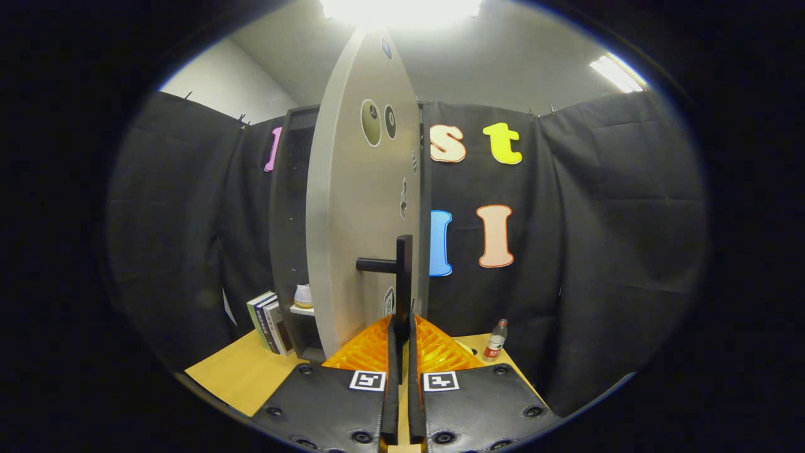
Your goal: Open the shoe cabinet door, grab the shoes and put them into the shoe cabinet, then close the shoe cabinet door.
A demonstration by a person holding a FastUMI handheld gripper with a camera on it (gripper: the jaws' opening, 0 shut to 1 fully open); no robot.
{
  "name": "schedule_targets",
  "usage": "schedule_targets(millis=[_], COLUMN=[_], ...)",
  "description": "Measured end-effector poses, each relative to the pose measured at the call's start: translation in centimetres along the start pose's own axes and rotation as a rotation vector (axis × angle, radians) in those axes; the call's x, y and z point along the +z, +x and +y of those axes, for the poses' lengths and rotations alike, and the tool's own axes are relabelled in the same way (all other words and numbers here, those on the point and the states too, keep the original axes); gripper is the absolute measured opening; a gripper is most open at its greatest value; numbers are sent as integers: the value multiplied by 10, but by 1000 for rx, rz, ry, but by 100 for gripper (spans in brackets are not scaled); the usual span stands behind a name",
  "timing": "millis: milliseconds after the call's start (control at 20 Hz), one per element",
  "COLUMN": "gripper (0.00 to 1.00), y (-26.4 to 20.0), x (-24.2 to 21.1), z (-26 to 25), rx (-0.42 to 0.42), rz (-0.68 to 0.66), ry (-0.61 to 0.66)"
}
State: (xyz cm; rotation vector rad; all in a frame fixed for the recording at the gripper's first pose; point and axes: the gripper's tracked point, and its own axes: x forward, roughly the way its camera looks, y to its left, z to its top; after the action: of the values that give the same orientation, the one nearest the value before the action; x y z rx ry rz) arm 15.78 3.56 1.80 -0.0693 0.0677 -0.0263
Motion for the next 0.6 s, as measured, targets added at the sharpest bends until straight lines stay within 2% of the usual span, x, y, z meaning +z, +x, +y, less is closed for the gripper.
schedule_targets(millis=[250,300,450,600], gripper=[5,2,2,4], y=[1,3,2,1], x=[1,1,1,3], z=[-21,-18,-18,-23], rx=[-62,-51,-35,-54], rz=[-18,-21,-24,-42], ry=[9,22,15,32])
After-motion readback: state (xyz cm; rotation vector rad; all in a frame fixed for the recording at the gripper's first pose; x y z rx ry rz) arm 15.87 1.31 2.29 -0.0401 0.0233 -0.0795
